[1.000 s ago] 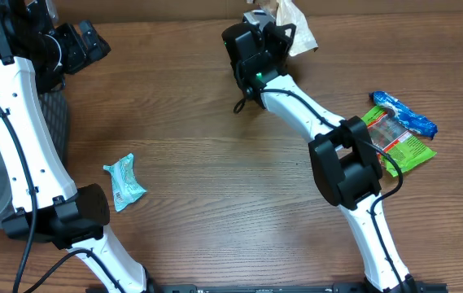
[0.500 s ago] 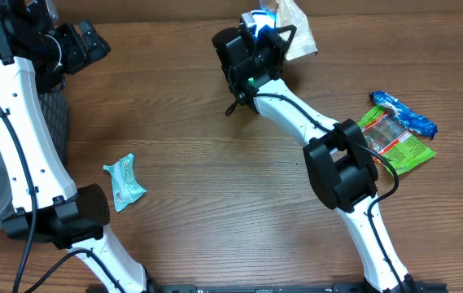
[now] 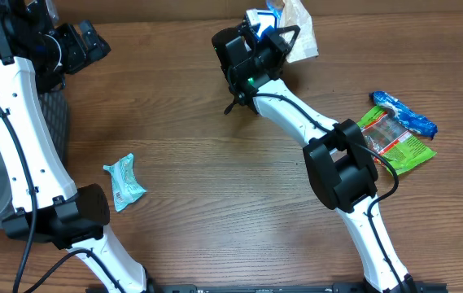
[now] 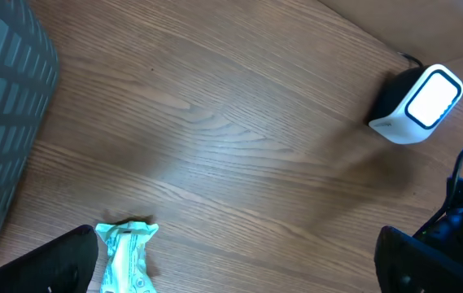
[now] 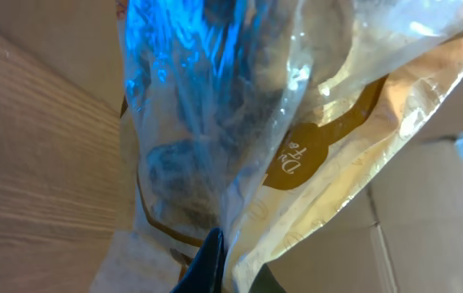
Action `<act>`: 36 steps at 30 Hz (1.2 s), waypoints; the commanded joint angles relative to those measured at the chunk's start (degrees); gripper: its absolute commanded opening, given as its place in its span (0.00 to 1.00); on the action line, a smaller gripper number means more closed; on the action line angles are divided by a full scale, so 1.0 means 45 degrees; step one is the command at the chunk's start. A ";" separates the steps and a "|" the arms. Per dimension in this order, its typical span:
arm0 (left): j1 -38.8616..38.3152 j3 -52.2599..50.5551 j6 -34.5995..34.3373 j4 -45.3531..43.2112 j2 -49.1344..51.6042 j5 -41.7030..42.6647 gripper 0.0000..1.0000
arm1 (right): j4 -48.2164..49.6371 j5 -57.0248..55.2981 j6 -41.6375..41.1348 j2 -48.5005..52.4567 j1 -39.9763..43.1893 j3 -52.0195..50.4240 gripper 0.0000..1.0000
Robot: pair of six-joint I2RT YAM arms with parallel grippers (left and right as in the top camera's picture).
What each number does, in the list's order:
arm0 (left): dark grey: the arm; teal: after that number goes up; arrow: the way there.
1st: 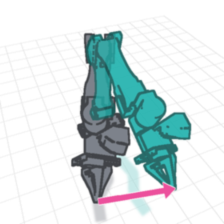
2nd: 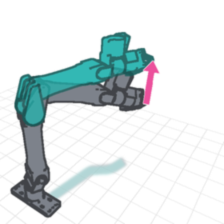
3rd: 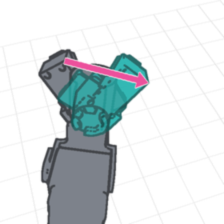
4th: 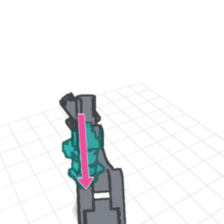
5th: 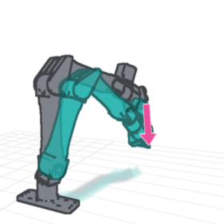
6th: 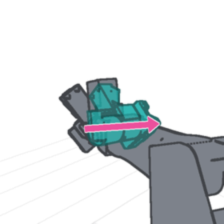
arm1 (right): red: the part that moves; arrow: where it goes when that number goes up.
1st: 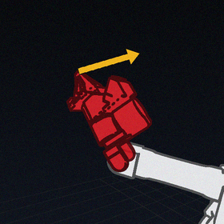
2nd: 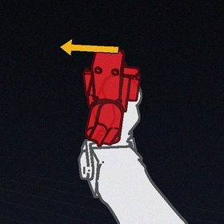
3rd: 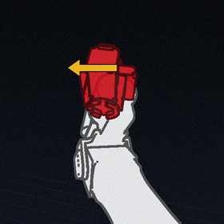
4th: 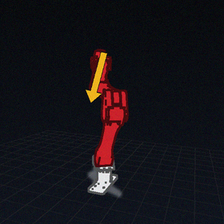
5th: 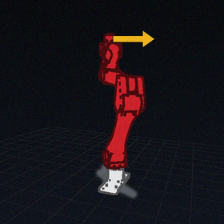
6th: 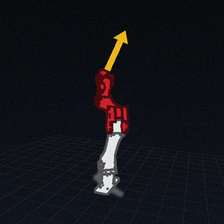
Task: Scan the item barcode
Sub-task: 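Hold the pastry bag in front of the white scanner, then carry the pastry bag right and drop it on the snack packets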
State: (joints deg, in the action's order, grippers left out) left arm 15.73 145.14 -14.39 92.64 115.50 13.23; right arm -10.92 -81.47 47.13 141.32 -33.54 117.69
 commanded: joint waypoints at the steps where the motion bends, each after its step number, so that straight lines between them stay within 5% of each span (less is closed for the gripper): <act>1: -0.0170 0.0189 0.0253 0.0005 -0.0194 -0.0068 1.00 | 0.0121 -0.0170 -0.2667 0.0039 -0.0432 -0.0073 0.04; 8: -0.0165 0.0189 0.0253 0.0005 -0.0194 -0.0063 1.00 | -0.2370 0.0709 -0.2900 -0.0019 -0.2108 -0.0068 0.04; 13: -0.0170 0.0189 0.0253 0.0005 -0.0194 -0.0068 1.00 | -0.6018 0.3152 -0.5892 -0.1044 -0.3055 -0.0053 0.04; 20: -0.0170 0.0189 0.0253 0.0005 -0.0194 -0.0068 1.00 | -1.0312 1.1463 -0.9447 -0.5056 -0.2603 -0.0044 0.04; 25: -0.0170 0.0189 0.0253 0.0005 -0.0194 -0.0068 1.00 | -1.2201 1.5577 -1.1293 -0.7461 -0.0087 -0.0044 0.04; 29: -0.0170 0.0189 0.0253 0.0005 -0.0194 -0.0068 1.00 | -1.4222 1.8598 -1.2648 -0.8097 0.3657 -0.0053 0.04; 36: -0.0170 0.0189 0.0253 0.0005 -0.0194 -0.0063 1.00 | -1.4780 1.9268 -1.3017 -0.7917 0.9233 -0.3585 0.04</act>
State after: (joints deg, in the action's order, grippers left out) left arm 15.38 145.14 -14.39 92.64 115.50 13.06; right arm -78.81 2.00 -9.39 105.27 2.79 108.05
